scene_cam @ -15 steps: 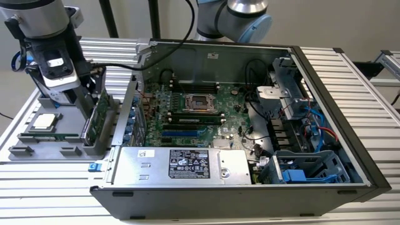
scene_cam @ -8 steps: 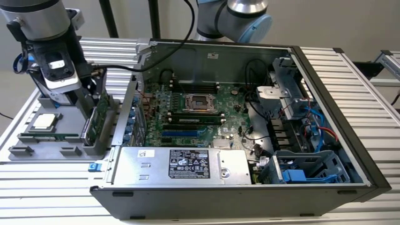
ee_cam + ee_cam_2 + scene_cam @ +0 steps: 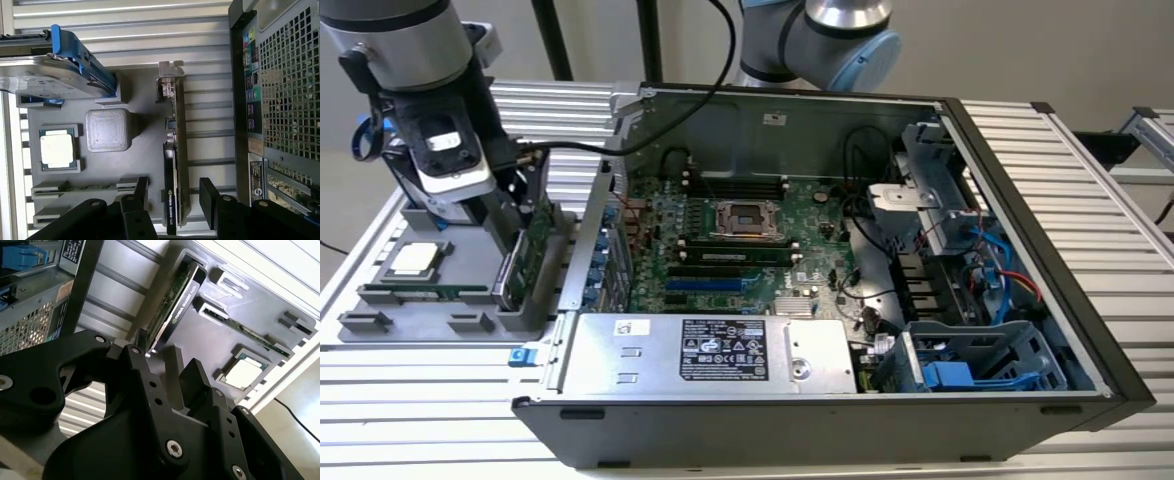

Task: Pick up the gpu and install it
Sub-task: 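Pick up the gpu and move the gpu toward the slot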

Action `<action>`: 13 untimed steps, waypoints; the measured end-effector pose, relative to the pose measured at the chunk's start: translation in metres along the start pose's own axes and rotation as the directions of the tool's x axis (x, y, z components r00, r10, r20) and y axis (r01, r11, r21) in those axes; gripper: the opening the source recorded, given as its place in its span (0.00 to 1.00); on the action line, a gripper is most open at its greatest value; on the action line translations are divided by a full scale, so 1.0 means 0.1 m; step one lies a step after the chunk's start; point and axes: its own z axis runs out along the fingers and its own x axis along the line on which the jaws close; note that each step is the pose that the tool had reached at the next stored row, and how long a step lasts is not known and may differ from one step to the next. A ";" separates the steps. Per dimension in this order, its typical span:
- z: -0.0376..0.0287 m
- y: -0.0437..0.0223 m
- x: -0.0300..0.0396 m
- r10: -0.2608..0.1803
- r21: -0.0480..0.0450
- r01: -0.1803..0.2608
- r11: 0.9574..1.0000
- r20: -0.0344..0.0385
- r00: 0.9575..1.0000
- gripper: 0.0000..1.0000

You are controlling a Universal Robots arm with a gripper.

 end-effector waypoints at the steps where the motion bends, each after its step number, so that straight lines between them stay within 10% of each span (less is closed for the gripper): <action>1: 0.003 0.000 0.000 0.000 0.000 0.000 1.000 0.001 1.000 1.00; 13: 0.024 -0.001 -0.001 -0.002 0.000 0.002 1.000 0.004 1.000 1.00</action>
